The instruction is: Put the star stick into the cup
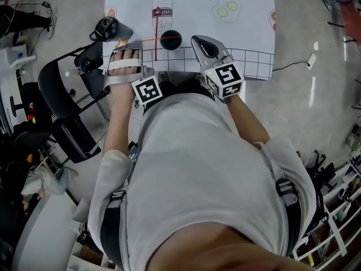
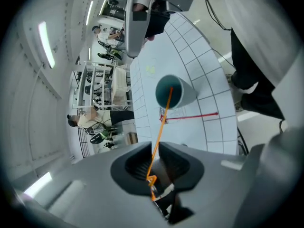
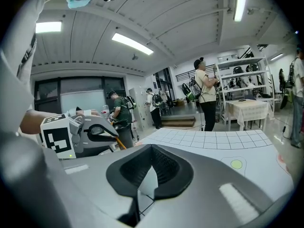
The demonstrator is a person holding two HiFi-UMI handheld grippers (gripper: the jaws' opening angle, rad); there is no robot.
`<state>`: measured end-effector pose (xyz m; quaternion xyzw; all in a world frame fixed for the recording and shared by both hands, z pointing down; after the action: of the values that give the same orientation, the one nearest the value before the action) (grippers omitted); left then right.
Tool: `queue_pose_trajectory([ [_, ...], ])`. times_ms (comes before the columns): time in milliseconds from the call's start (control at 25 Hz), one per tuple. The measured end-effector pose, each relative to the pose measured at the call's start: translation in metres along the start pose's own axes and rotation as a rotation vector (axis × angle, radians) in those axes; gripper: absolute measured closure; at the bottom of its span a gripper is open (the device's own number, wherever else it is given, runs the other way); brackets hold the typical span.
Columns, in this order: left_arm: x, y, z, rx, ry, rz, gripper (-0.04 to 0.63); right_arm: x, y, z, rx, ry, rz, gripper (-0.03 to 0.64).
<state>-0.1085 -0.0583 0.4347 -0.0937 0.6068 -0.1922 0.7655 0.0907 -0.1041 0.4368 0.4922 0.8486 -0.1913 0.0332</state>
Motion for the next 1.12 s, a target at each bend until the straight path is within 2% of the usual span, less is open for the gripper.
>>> queue_pose_trajectory([
  [160,0.004,0.002,0.01,-0.022,0.054,0.068,0.526,0.001,0.0,-0.003,0.011,-0.006,0.004,0.617],
  [320,0.013,0.003,0.014,-0.036,0.221,0.085,0.474,0.002,-0.002,-0.003,0.018,-0.008,0.008,0.617],
  [680,0.036,0.019,0.008,-0.059,0.529,0.099,0.469,0.003,-0.007,-0.002,0.029,-0.007,0.02,0.617],
  [840,0.044,0.026,-0.01,-0.035,0.677,0.105,0.471,-0.001,-0.011,0.004,0.038,0.011,0.028,0.617],
  [960,0.049,0.033,-0.025,-0.041,0.807,0.084,0.472,-0.013,-0.019,0.018,0.065,0.038,0.062,0.617],
  [1120,0.047,0.038,-0.037,-0.094,0.953,0.024,0.471,-0.031,-0.04,0.044,0.12,0.068,0.145,0.617],
])
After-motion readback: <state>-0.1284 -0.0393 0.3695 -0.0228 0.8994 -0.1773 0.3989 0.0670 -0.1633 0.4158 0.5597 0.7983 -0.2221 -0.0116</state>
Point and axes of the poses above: the fingertips, and each gripper's own axes: y backward along the fingers, x to its left, z out of its top, the point moved 10 cm from there along y, backward along the fingers, and after that the axes turned 10 degrees about z, right-handed, at the moved point
